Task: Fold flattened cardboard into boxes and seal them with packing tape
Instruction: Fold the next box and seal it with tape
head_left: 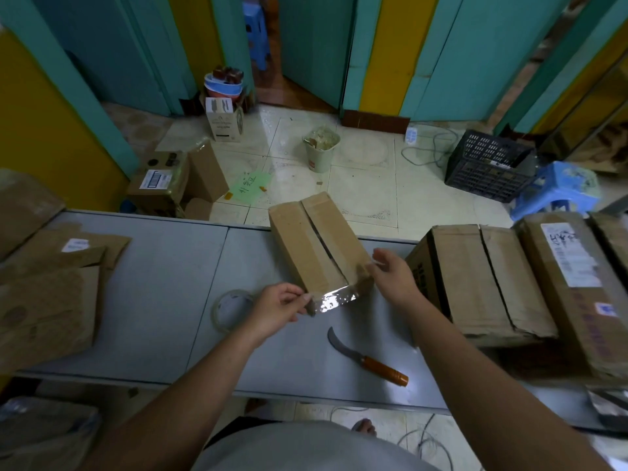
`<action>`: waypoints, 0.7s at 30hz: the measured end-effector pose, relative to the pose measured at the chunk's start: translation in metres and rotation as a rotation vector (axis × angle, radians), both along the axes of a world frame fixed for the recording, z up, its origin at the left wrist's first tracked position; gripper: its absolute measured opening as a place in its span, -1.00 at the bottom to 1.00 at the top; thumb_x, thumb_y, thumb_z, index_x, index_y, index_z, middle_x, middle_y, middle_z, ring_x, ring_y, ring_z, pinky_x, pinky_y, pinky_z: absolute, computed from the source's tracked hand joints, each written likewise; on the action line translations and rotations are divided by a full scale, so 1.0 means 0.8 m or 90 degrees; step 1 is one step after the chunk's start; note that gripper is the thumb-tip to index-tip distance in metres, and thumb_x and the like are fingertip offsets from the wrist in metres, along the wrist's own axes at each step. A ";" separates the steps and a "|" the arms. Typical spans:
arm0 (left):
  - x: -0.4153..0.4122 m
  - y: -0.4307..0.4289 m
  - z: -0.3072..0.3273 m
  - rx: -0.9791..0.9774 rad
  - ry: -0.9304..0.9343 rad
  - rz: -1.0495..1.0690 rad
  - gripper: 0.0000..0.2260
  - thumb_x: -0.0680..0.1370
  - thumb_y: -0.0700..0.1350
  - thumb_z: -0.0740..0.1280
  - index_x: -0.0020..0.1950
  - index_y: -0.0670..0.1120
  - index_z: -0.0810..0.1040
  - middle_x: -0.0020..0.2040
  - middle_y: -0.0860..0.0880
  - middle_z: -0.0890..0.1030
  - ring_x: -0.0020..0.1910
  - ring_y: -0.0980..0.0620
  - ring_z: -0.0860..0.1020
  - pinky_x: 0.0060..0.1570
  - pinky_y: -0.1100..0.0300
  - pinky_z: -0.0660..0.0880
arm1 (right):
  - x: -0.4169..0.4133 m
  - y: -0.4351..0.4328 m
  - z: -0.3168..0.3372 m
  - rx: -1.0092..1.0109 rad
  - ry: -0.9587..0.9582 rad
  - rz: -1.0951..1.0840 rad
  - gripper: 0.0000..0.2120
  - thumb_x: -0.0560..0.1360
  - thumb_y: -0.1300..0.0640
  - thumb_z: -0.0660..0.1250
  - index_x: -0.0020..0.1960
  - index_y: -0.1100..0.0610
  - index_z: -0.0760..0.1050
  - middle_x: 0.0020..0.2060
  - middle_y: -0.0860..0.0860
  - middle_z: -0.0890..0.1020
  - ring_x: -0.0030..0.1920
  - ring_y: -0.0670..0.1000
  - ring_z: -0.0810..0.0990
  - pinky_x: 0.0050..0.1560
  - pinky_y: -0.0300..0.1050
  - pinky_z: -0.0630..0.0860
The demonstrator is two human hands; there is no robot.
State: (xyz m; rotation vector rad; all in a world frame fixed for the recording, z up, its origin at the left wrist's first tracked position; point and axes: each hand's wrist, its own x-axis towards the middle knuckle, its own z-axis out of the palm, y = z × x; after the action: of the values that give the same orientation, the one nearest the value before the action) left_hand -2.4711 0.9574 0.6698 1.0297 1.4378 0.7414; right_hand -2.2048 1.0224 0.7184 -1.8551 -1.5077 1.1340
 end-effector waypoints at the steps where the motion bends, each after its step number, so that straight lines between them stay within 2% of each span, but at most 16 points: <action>1: 0.000 0.000 -0.003 -0.005 -0.019 0.011 -0.87 0.62 -0.13 0.50 0.11 -0.15 0.67 -0.08 -0.09 0.78 -0.06 -0.06 0.75 -0.07 0.11 0.66 | -0.001 0.002 -0.003 -0.013 0.002 0.005 -0.52 0.66 0.07 0.36 0.51 0.23 0.42 0.36 0.13 0.58 0.36 0.13 0.57 0.23 -0.10 0.47; 4: -0.007 -0.003 -0.007 -0.018 -0.044 0.034 -0.98 0.62 -0.25 0.47 0.04 -0.17 0.69 -0.10 -0.11 0.78 -0.07 -0.05 0.75 -0.08 0.18 0.67 | -0.001 -0.004 -0.010 -0.008 0.001 -0.003 -0.64 0.66 0.10 0.36 0.40 0.22 0.54 0.21 0.10 0.66 0.18 0.06 0.63 0.03 -0.24 0.49; 7: -0.018 -0.005 -0.006 -0.030 -0.059 0.077 -0.96 0.61 -0.29 0.47 0.04 -0.18 0.68 -0.11 -0.12 0.77 -0.08 -0.04 0.73 -0.09 0.19 0.67 | -0.005 -0.020 -0.011 -0.008 0.015 0.004 -0.73 0.66 0.14 0.36 0.32 0.18 0.60 0.11 0.02 0.68 0.11 0.02 0.65 -0.08 -0.34 0.49; 11: -0.028 -0.011 -0.001 -0.025 -0.050 0.114 -0.88 0.63 -0.34 0.43 0.16 -0.22 0.62 0.03 -0.22 0.71 -0.04 -0.06 0.69 -0.08 0.19 0.68 | -0.017 -0.052 -0.013 -0.021 0.063 -0.001 -0.75 0.64 0.19 0.37 0.31 0.13 0.58 0.08 -0.07 0.65 0.11 -0.07 0.64 -0.04 -0.32 0.54; 15: -0.040 -0.016 -0.001 0.035 0.013 0.101 -0.82 0.63 -0.38 0.39 0.21 -0.22 0.60 0.05 -0.22 0.68 -0.01 -0.05 0.69 -0.12 0.22 0.68 | -0.025 -0.072 -0.018 -0.004 0.083 -0.007 -0.72 0.60 0.17 0.44 0.30 0.11 0.57 0.11 -0.06 0.67 0.13 -0.07 0.64 0.05 -0.24 0.60; 17: -0.042 -0.017 0.000 0.050 0.030 0.087 -0.79 0.62 -0.37 0.40 0.23 -0.17 0.59 0.08 -0.20 0.66 0.03 -0.07 0.69 -0.07 0.15 0.69 | -0.026 -0.078 -0.019 0.009 0.078 0.003 -0.68 0.60 0.14 0.45 0.33 0.14 0.56 0.14 -0.02 0.67 0.16 -0.04 0.64 0.17 -0.11 0.63; 21: -0.041 -0.010 0.002 0.044 0.060 0.052 -0.74 0.61 -0.29 0.45 0.24 -0.05 0.55 0.13 -0.13 0.65 0.13 -0.10 0.67 0.11 -0.13 0.68 | -0.028 -0.085 -0.018 0.019 0.074 0.006 -0.65 0.60 0.11 0.45 0.36 0.12 0.54 0.19 -0.03 0.66 0.21 -0.02 0.62 0.26 -0.03 0.61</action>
State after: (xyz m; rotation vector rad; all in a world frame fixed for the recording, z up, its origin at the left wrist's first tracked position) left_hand -2.5038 0.9493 0.6712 1.0761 1.5524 0.8154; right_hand -2.2270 0.9540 0.7037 -1.7332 -1.4619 1.1964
